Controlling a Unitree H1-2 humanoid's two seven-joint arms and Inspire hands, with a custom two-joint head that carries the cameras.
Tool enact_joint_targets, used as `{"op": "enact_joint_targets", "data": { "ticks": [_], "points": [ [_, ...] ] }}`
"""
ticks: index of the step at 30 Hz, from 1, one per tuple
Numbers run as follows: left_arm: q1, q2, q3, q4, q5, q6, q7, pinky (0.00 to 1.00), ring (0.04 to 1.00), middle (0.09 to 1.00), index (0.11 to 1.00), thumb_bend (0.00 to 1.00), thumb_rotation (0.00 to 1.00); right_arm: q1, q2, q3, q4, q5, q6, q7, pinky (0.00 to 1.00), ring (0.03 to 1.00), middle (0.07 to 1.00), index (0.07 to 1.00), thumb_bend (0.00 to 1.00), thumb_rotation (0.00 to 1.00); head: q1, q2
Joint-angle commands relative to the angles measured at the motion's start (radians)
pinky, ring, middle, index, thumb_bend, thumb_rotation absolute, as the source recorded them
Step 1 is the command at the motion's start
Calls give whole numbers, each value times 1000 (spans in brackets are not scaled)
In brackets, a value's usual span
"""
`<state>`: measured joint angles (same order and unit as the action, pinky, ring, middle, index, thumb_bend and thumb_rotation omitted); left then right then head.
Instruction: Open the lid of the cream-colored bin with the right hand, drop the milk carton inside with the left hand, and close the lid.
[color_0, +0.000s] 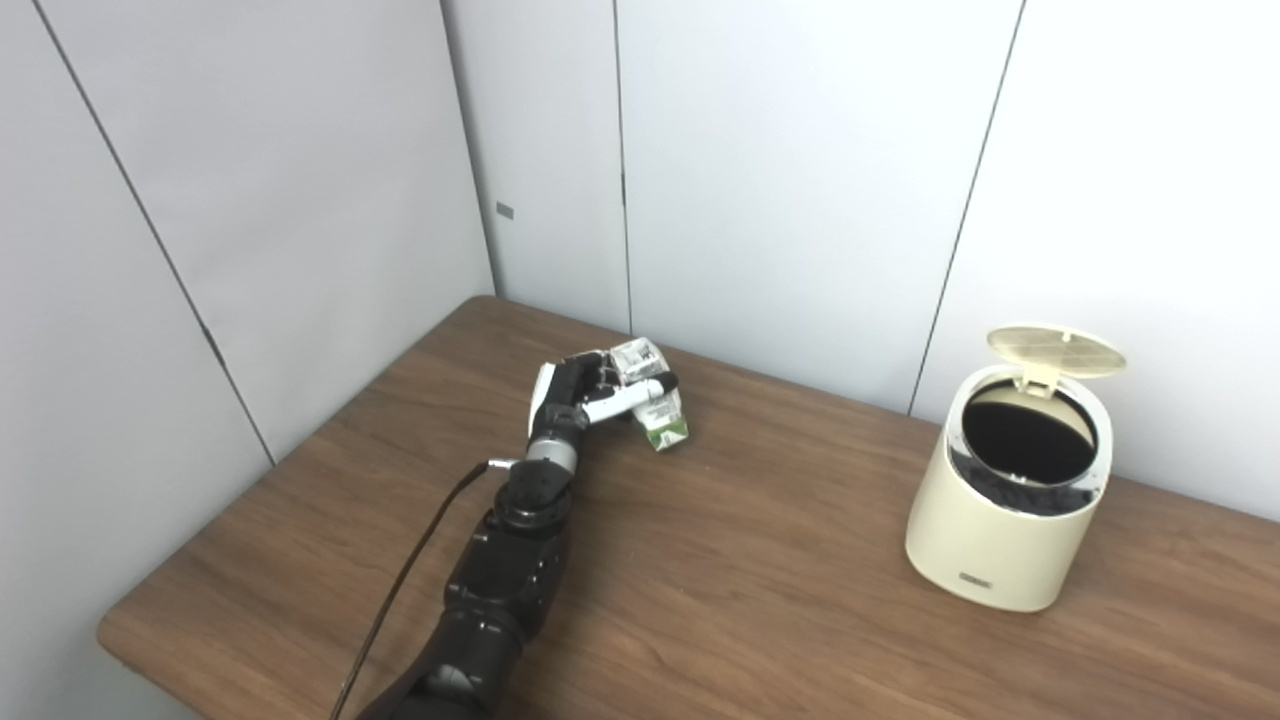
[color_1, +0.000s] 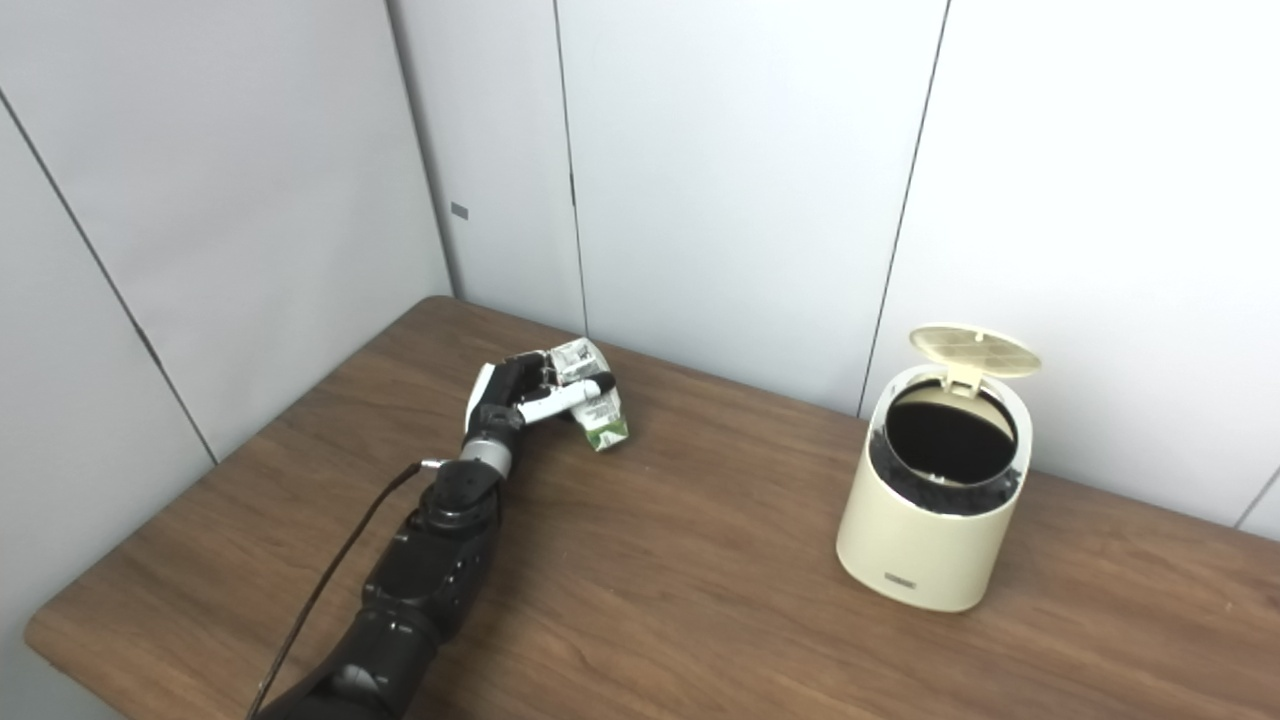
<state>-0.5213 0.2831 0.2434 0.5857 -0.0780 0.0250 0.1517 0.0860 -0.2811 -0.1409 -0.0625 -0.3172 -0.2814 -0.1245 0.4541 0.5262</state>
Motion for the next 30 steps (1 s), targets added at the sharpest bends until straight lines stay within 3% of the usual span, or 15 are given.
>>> {"op": "enact_joint_targets", "data": {
  "ticks": [1,7,10,11,14,18,19,20,21,22,27,30],
  "points": [
    [-16,8,-1,-47,0,-32,-3,462,499,477,450,503,0,-3,2,1,-19,-3,-11,-6,489,707,757,734,625,898,-17,-2],
    [41,-19,-33,-262,159,-80,129,442,503,487,449,502,0,-13,34,26,-36,-26,2,-9,531,732,772,742,564,883,-86,-3],
    [91,-38,-54,-436,254,-74,170,395,485,488,462,504,0,-30,53,43,-30,-44,-9,-15,570,753,787,757,486,866,-131,-3],
    [103,-44,-54,-483,262,-74,170,383,472,485,468,505,0,-40,58,47,-15,-47,-25,-22,591,758,788,760,413,819,-145,-4],
    [120,-50,-52,-545,258,-75,154,373,462,483,472,505,0,-56,71,53,3,-59,-36,-36,596,752,783,758,358,782,-155,-4],
    [118,-43,-44,-537,250,-85,145,369,459,482,475,505,0,-64,82,63,9,-74,-30,-47,595,750,782,756,344,771,-172,-5],
    [131,-46,-54,-603,219,-101,113,369,459,482,475,505,0,-81,102,77,1,-93,4,-46,594,750,782,756,343,771,-233,-3],
    [141,-52,-65,-662,200,-112,89,359,448,483,482,504,0,-95,118,89,-5,-106,32,-43,640,774,797,774,222,620,-239,-3],
    [148,-56,-71,-702,188,-118,72,352,441,484,487,504,0,-105,128,98,-9,-115,52,-42,662,787,807,786,159,469,-239,-3],
    [155,-63,-81,-745,192,-116,60,348,438,484,489,504,0,-111,137,105,-19,-127,78,-38,673,794,813,792,126,385,-245,-2],
    [163,-88,-122,-828,212,-121,22,346,433,486,497,503,0,-125,155,133,-32,-177,134,-42,695,814,827,817,104,119,-275,-15],
    [168,-117,-158,-857,233,-147,4,352,437,485,489,504,0,-140,163,140,4,-193,118,-68,674,799,818,813,118,73,-289,-26]
  ]
}}
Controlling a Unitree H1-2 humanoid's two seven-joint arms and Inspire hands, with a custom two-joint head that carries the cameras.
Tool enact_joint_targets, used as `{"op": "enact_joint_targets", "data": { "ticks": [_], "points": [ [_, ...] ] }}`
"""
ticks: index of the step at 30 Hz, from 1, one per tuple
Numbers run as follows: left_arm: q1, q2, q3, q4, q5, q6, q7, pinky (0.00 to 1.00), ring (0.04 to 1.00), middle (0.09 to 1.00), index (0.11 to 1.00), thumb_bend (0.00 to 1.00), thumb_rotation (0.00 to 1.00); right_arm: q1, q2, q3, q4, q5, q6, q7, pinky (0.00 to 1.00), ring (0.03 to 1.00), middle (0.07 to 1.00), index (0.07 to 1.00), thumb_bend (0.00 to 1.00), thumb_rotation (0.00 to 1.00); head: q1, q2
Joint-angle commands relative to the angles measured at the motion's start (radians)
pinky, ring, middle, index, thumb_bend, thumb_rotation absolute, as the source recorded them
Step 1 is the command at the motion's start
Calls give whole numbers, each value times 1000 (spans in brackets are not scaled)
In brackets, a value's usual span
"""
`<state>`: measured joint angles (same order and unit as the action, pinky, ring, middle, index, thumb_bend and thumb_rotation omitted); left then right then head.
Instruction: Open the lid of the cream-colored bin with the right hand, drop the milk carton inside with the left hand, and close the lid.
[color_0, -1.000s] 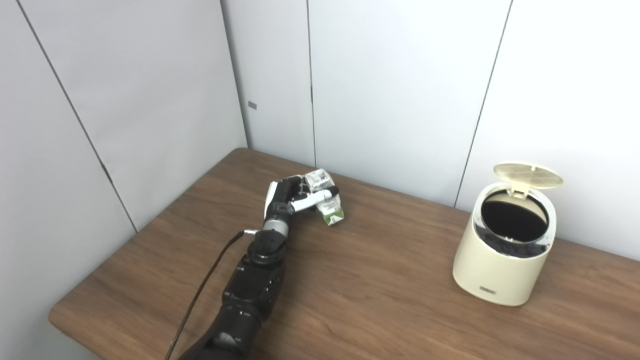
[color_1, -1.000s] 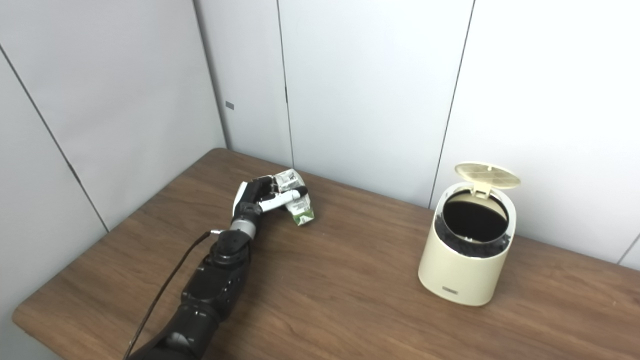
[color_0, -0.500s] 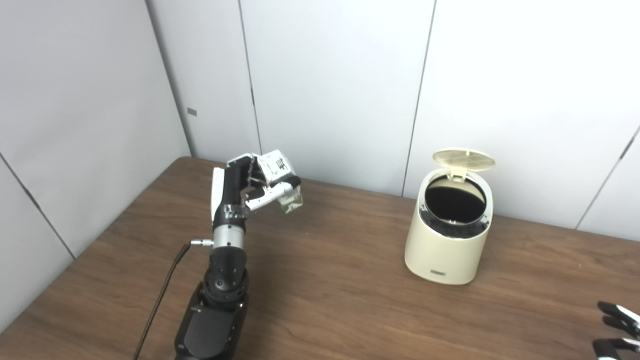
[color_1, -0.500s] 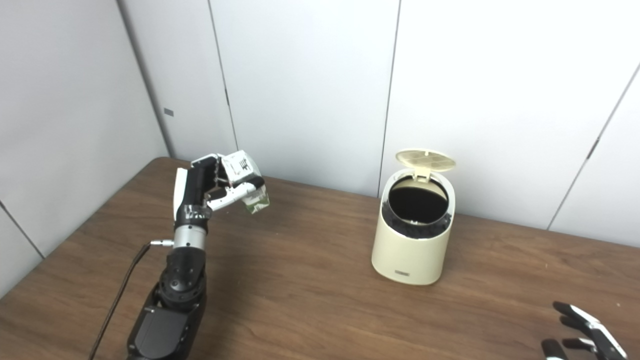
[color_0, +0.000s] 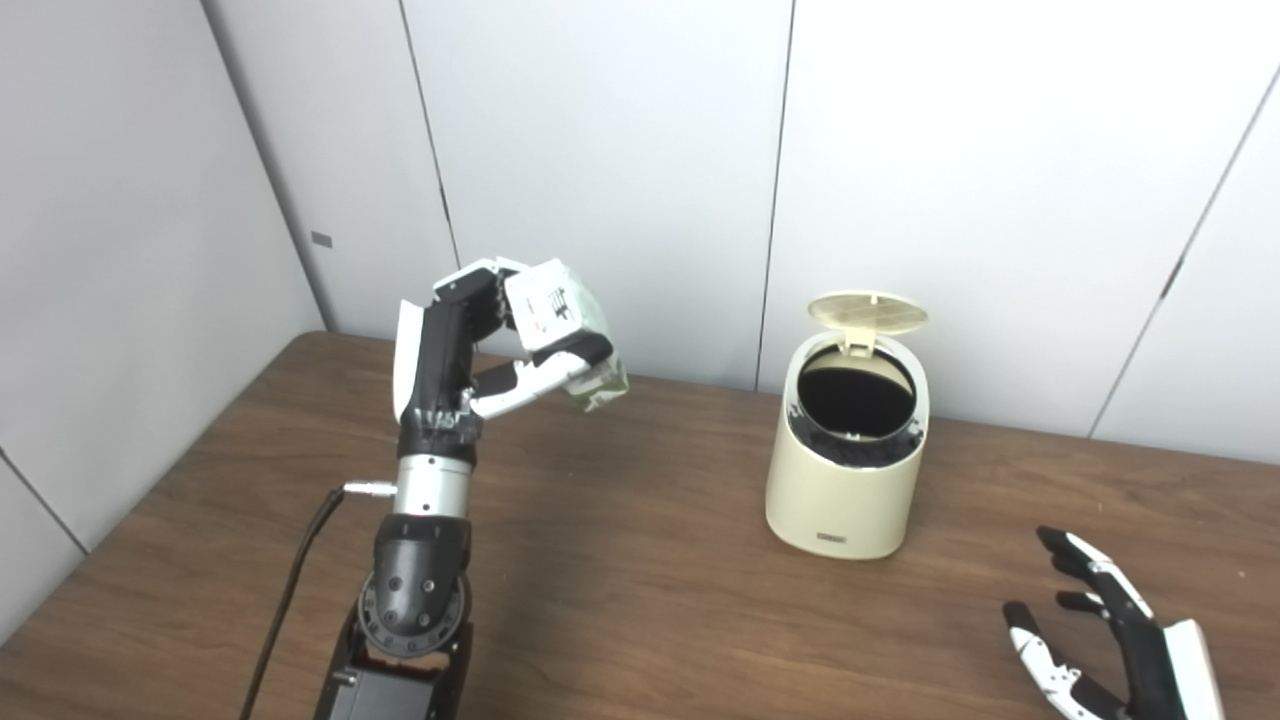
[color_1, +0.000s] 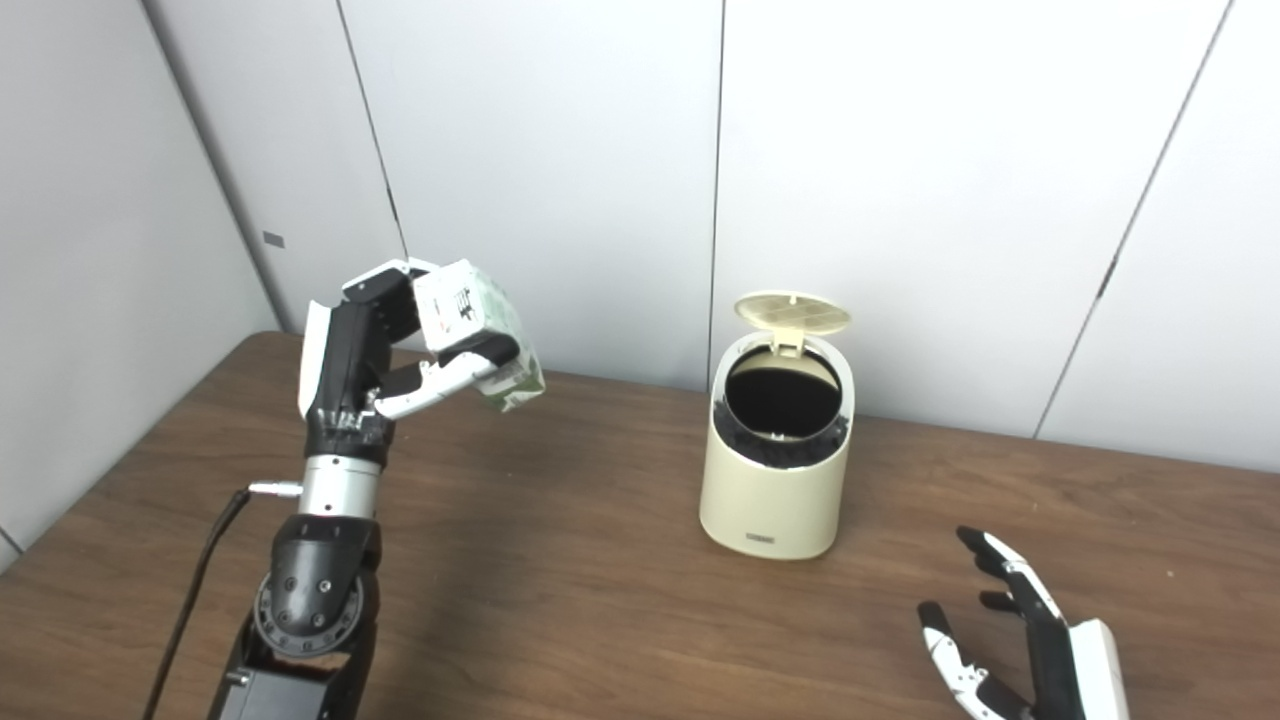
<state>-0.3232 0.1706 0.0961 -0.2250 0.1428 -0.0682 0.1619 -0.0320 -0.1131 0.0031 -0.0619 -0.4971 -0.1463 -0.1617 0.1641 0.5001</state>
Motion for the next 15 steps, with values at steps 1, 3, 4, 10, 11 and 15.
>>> {"op": "enact_joint_targets", "data": {
  "ticks": [1,3,4,10,11,15],
  "points": [
    [-29,-12,-22,-51,20,-65,-11,351,437,484,488,504,0,-26,-2,-2,13,-17,-18,-38,672,797,817,812,119,77,-4,-5],
    [-28,-23,-40,-56,29,-89,-20,347,435,486,488,504,0,-33,1,2,26,-19,-17,-47,667,795,816,811,123,81,-9,-7],
    [-27,-31,-53,-57,32,-110,-27,339,431,487,490,504,0,-36,3,4,31,-18,-12,-50,671,798,818,812,123,101,-10,-10],
    [-34,-76,-112,-33,60,-223,-45,323,413,481,517,501,0,-58,14,12,74,-25,10,-70,699,817,835,823,149,291,-38,-23],
    [-37,-84,-119,-25,74,-241,-45,330,417,482,515,501,0,-62,17,13,83,-25,8,-78,698,817,836,823,154,302,-43,-25],
    [-54,-98,-140,10,109,-301,-54,330,419,477,512,502,0,-75,32,18,112,-21,-1,-111,687,808,831,816,177,341,-58,-28]
  ]
}}
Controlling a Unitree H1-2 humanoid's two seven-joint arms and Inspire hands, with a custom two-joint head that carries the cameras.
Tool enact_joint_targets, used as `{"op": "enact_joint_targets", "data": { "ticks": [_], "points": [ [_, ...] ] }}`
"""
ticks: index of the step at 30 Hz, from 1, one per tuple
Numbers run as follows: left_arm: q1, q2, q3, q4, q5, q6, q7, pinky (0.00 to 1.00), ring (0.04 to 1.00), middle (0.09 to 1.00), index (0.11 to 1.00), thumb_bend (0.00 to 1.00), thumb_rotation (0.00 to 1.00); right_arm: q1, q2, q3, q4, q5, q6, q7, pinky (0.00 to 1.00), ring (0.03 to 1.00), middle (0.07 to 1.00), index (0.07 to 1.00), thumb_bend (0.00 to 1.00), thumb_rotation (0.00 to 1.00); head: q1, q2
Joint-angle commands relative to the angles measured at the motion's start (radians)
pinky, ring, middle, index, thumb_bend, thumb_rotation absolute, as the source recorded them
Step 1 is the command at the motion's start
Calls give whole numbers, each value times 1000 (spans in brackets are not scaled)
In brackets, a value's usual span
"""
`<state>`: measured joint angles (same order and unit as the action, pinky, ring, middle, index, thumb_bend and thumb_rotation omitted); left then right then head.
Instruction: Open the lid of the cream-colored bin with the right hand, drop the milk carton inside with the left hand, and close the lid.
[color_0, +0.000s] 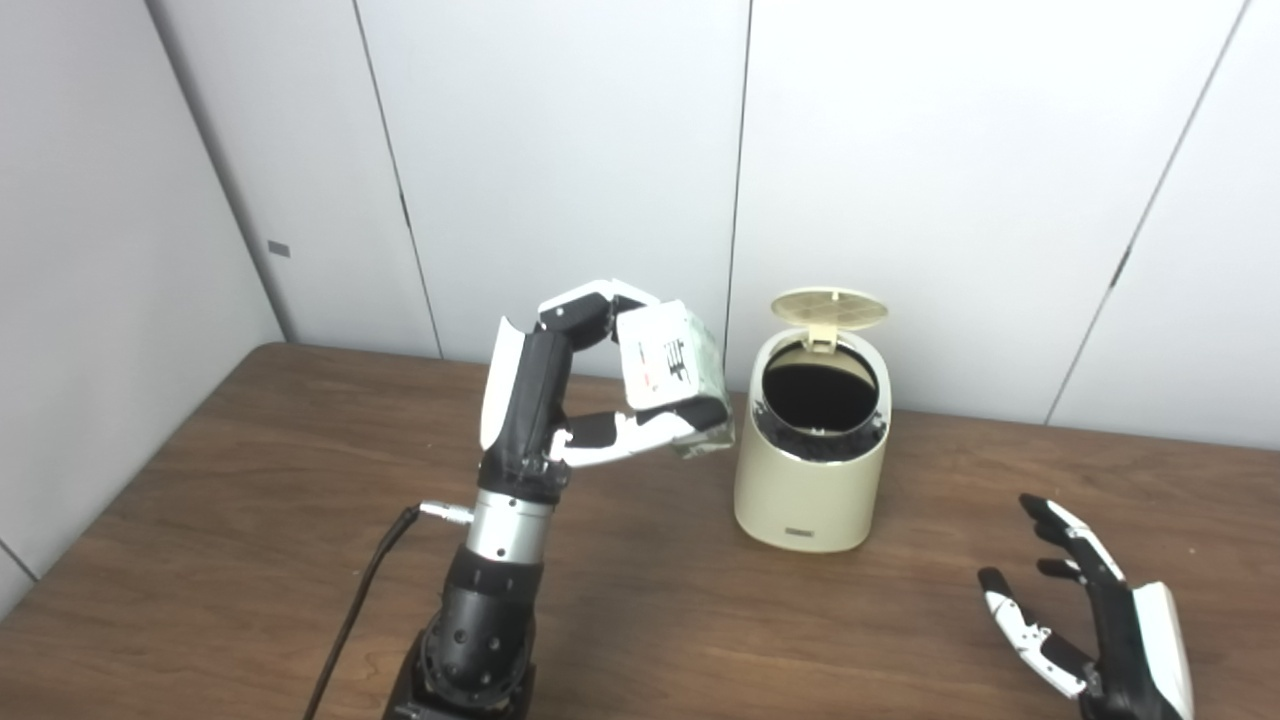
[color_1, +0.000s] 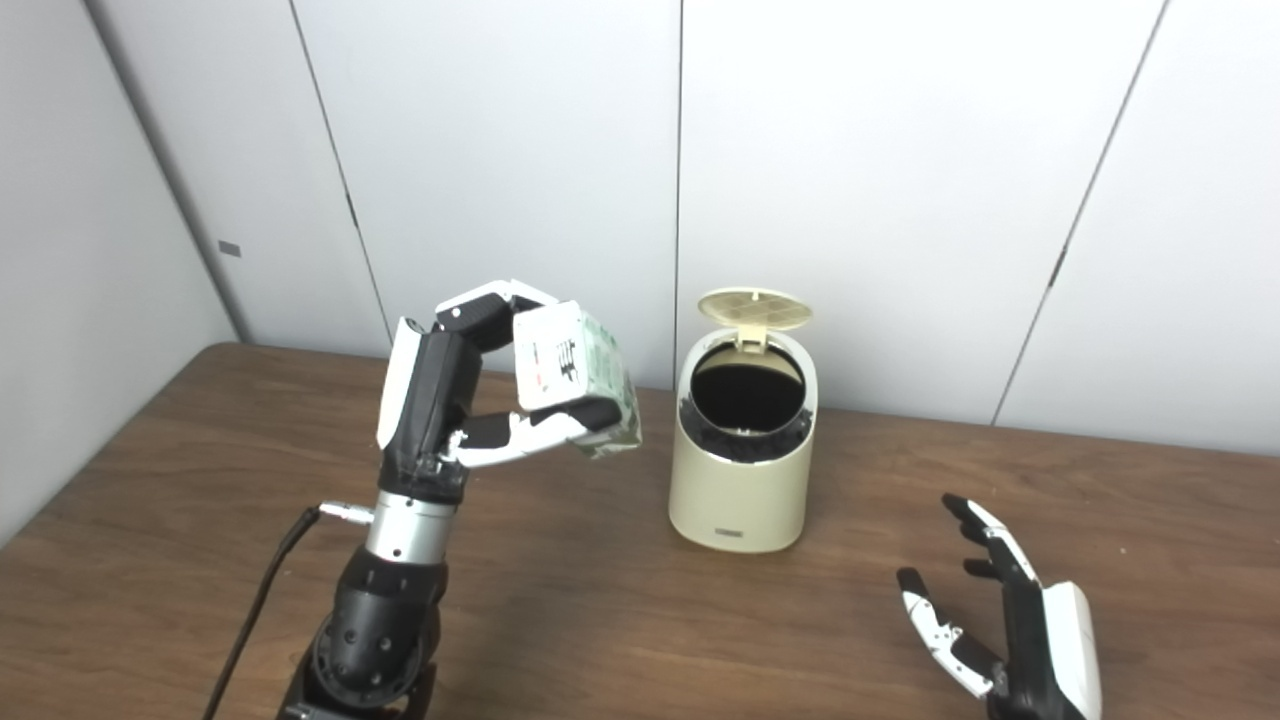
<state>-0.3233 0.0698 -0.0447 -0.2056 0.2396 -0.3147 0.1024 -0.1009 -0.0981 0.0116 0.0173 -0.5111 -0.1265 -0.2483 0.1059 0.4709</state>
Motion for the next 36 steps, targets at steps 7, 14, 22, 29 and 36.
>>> {"op": "enact_joint_targets", "data": {
  "ticks": [7,14,22,29,36],
  "points": [
    [-77,-10,-26,93,45,-133,1,345,439,484,490,504,0,-14,31,26,42,-15,-8,-52,687,813,833,818,183,418,-40,-2],
    [-100,-18,-59,145,53,-154,14,355,442,484,486,504,0,-24,38,27,62,-11,-5,-63,705,821,839,820,197,478,-84,-3],
    [-147,39,-142,196,118,-155,125,362,442,482,491,504,0,-25,48,41,83,-20,-19,-89,713,820,839,824,207,427,-129,-11],
    [-220,100,-244,290,107,-155,258,371,446,489,484,504,0,-20,52,56,90,-37,-28,-110,717,821,836,824,215,409,-147,-15],
    [-288,127,-324,365,110,-155,357,385,460,484,475,505,0,-11,57,69,81,-38,-25,-120,716,820,834,818,219,410,-167,-17]
  ]
}}
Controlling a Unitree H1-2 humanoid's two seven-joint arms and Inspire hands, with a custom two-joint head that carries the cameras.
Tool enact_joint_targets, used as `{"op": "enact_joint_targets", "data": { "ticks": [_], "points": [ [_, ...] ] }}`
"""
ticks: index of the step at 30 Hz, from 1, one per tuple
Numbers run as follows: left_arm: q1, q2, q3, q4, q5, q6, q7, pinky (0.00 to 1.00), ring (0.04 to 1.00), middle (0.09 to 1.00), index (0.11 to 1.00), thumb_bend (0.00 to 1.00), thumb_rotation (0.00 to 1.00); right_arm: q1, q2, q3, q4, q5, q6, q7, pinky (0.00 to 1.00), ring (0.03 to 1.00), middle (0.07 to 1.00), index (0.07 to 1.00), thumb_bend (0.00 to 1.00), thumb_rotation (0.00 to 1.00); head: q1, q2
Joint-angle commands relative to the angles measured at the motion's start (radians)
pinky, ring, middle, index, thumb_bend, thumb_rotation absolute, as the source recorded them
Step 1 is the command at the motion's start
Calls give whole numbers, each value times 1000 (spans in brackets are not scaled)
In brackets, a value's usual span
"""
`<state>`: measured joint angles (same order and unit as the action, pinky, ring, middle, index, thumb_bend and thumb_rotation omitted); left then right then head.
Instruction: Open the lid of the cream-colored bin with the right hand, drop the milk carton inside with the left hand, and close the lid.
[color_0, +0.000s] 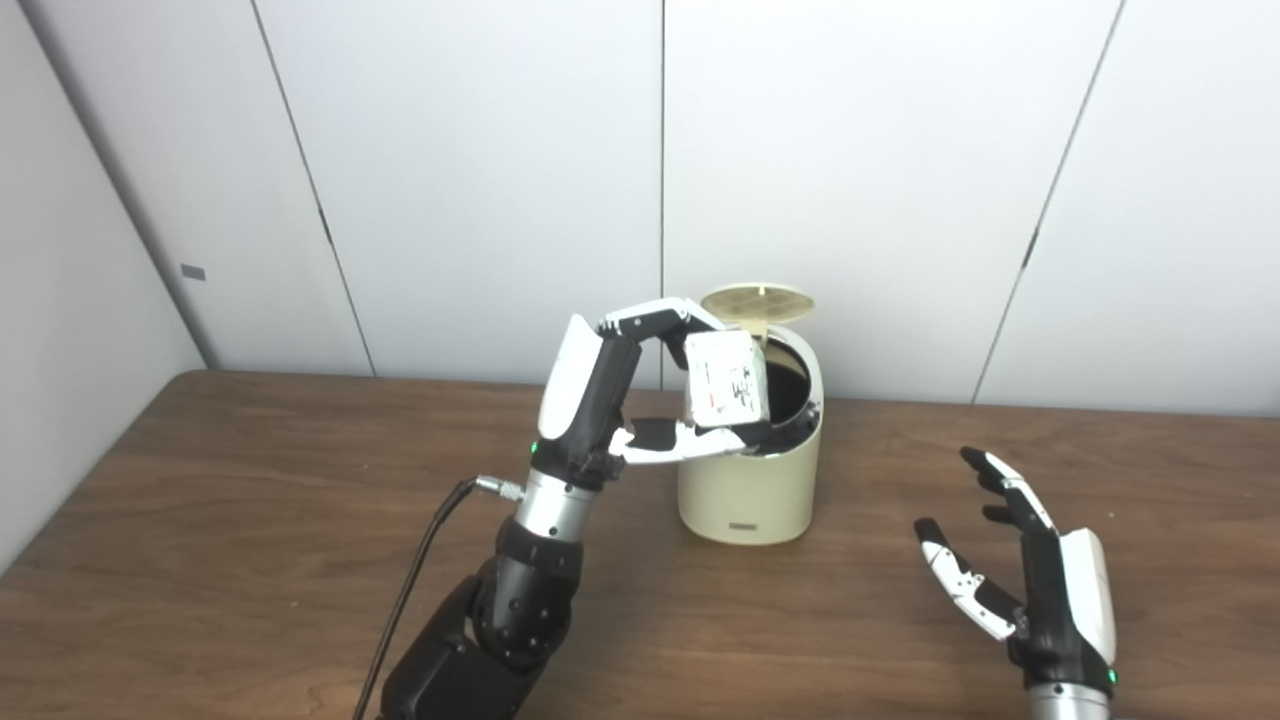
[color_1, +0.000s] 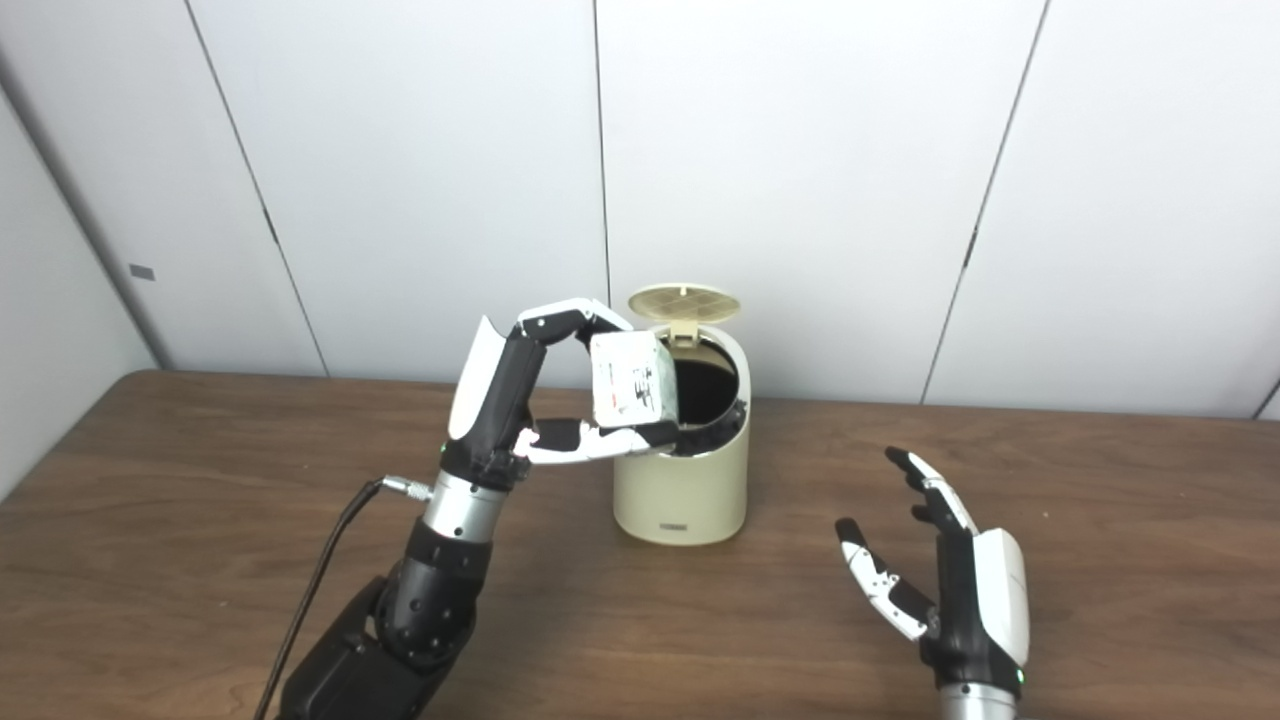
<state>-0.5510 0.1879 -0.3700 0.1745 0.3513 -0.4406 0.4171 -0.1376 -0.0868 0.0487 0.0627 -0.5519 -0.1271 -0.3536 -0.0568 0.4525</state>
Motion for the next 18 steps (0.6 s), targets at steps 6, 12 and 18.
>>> {"op": "enact_joint_targets", "data": {
  "ticks": [6,12,18],
  "points": [
    [-102,27,-63,70,45,-29,152,392,469,479,476,505,0,44,49,39,3,-6,-6,-7,723,824,841,821,219,418,-24,8],
    [-150,43,-149,161,19,-29,227,373,452,481,486,505,0,49,49,46,7,-17,-9,-16,729,822,838,823,223,434,-34,7],
    [-186,41,-188,220,-20,-29,248,387,461,475,482,505,0,54,59,53,-3,-25,7,-15,716,821,841,827,226,420,-43,5]
  ]
}}
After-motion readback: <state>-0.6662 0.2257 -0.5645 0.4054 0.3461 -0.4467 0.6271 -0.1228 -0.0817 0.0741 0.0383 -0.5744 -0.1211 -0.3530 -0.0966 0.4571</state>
